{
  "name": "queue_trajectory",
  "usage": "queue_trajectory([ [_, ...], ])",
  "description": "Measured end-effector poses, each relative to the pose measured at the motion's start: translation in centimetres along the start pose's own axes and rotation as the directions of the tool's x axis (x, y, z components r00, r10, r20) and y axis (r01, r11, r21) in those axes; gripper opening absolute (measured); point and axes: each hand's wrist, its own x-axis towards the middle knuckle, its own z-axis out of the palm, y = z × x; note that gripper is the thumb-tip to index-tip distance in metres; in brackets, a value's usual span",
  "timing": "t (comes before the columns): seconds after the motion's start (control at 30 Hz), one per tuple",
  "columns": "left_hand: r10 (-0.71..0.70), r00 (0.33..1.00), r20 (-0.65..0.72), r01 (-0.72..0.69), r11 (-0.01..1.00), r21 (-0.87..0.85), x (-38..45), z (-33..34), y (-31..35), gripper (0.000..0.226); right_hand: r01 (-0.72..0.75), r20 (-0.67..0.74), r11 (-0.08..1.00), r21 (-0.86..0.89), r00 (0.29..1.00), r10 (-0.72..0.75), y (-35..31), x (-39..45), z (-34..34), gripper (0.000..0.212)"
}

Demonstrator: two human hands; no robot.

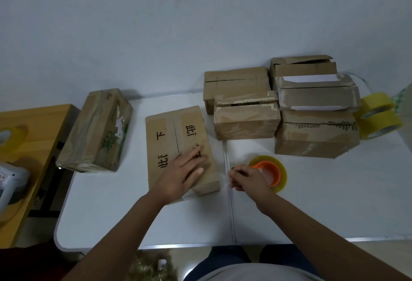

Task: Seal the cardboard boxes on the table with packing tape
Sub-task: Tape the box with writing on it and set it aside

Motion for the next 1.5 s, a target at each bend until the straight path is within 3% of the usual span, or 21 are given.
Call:
queue_trajectory([
  [0.1, 0.0, 0.998, 0.06, -0.014, 0.975, 0.224, -1.6, 1.5, -1.3, 0.064, 0.039, -0.02, 0.998, -0.043, 0.999, -0.04, 0.1, 0.0, 0.1, 0.013],
  [0.23, 0.07, 0.998, -0.005, -0.064, 0.941, 0.332, -2.0, 2.4, -2.0, 0.069, 0.085, -0.051, 0.992, -0.089, 0.995, -0.09, 0.3, 0.0, 0.7, 0.014],
  [0.4, 0.092, 0.994, 0.058, -0.109, 0.824, 0.557, -1.9, 3.0, -1.4, 0.077, 0.104, -0.091, 0.992, -0.071, 0.99, -0.111, 0.8, 0.0, 0.8, 0.014],
  [0.53, 0.043, 0.999, -0.015, -0.028, 0.846, 0.532, -1.3, 2.7, 0.3, 0.085, 0.135, -0.104, 0.982, -0.133, 0.983, -0.149, 0.9, 0.0, 0.7, 0.014],
  [0.63, -0.032, 0.993, -0.114, 0.083, 0.874, 0.479, -0.6, 3.1, 1.8, 0.078, 0.148, -0.116, 0.979, -0.14, 0.98, -0.165, 1.1, 0.1, 0.6, 0.014],
  [0.7, -0.067, 0.992, -0.106, 0.112, 0.859, 0.5, -0.3, 3.5, 2.0, 0.077, 0.167, -0.133, 0.975, -0.15, 0.973, -0.187, 1.1, 0.3, 0.7, 0.014],
  [0.93, 0.048, 0.997, -0.053, -0.012, 0.845, 0.535, -1.0, 2.6, 0.2, 0.078, 0.272, -0.108, 0.926, -0.261, 0.945, -0.308, 1.0, 1.5, 1.9, 0.014],
  [1.17, 0.031, 0.999, -0.015, -0.018, 0.848, 0.53, -1.2, 3.1, -0.1, 0.077, 0.439, -0.072, 0.8, -0.409, 0.858, -0.508, 1.6, 3.2, 4.6, 0.015],
  [1.37, 0.029, 1.0, 0.005, -0.028, 0.852, 0.522, -1.2, 3.4, -0.4, 0.074, 0.341, -0.14, 0.879, -0.333, 0.904, -0.403, 3.5, 4.3, 5.8, 0.015],
  [1.5, 0.017, 1.0, 0.011, -0.02, 0.85, 0.527, -1.2, 3.3, -0.3, 0.074, 0.197, -0.072, 0.922, -0.334, 0.97, -0.233, 3.6, 6.2, 5.4, 0.035],
])
